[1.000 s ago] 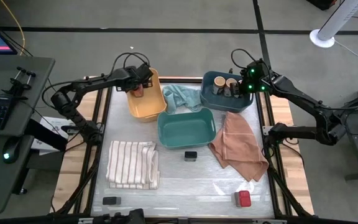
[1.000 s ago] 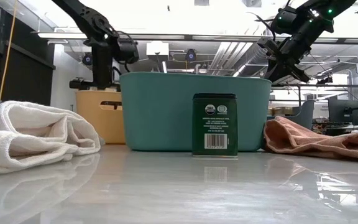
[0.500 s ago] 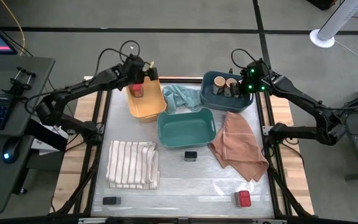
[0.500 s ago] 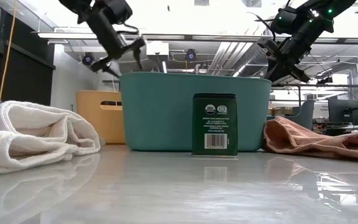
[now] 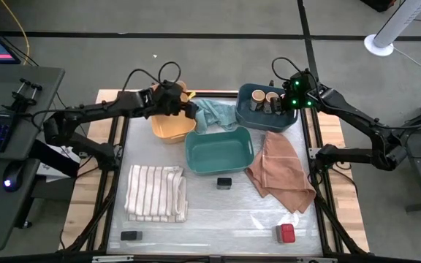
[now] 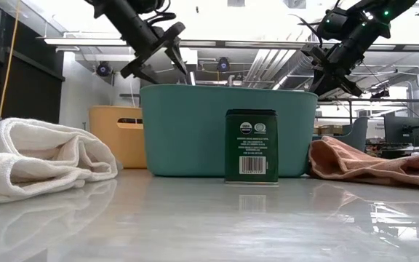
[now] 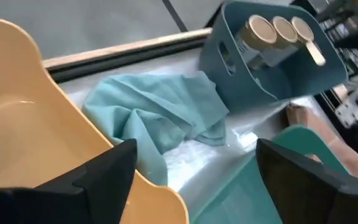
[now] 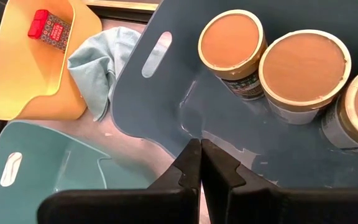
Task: Sort spices by type
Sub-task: Adjust the yellow bin on the table
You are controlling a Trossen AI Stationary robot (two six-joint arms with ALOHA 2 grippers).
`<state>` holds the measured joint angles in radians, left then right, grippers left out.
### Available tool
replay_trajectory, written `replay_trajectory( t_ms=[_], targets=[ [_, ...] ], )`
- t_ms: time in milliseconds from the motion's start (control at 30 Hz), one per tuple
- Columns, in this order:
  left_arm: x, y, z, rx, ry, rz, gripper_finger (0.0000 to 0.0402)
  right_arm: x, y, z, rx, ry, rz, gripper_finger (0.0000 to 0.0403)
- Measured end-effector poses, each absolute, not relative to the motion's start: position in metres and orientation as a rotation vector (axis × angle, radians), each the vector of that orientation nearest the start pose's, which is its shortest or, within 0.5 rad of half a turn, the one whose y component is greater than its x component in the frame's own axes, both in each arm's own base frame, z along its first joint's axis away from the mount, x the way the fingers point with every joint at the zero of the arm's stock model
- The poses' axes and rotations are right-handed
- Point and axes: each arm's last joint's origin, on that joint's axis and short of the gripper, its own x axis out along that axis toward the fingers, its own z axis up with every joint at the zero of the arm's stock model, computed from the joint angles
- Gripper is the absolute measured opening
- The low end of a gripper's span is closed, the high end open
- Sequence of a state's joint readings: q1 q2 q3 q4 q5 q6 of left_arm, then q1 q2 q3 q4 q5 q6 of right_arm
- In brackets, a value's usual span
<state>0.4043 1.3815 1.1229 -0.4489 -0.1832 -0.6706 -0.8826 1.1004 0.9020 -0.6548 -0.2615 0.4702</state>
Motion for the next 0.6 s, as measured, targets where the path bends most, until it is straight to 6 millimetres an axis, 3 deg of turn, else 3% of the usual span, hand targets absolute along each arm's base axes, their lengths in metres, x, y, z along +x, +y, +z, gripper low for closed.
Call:
replay_trajectory(
  t_ms=[133, 300, 333, 600],
  targets=[
    [0.274, 0.114, 0.294, -0.682, 0.527, 0.742, 0.0233, 0.142, -0.162, 0.277, 0.904, 0.588, -0.757, 0.0],
    [0.269, 0.103, 0.284, -0.607, 0.695, 0.741, 0.0046, 0.142, -0.161, 0.277, 0.906, 0.589, -0.753, 0.0],
    [0.266, 0.101, 0.282, -0.593, 0.739, 0.741, 0.0024, 0.142, -0.161, 0.277, 0.907, 0.59, -0.753, 0.0],
    [0.242, 0.085, 0.268, -0.456, 1.112, 0.712, 0.0003, 0.142, -0.161, 0.277, 0.907, 0.59, -0.751, 0.0]
  ],
)
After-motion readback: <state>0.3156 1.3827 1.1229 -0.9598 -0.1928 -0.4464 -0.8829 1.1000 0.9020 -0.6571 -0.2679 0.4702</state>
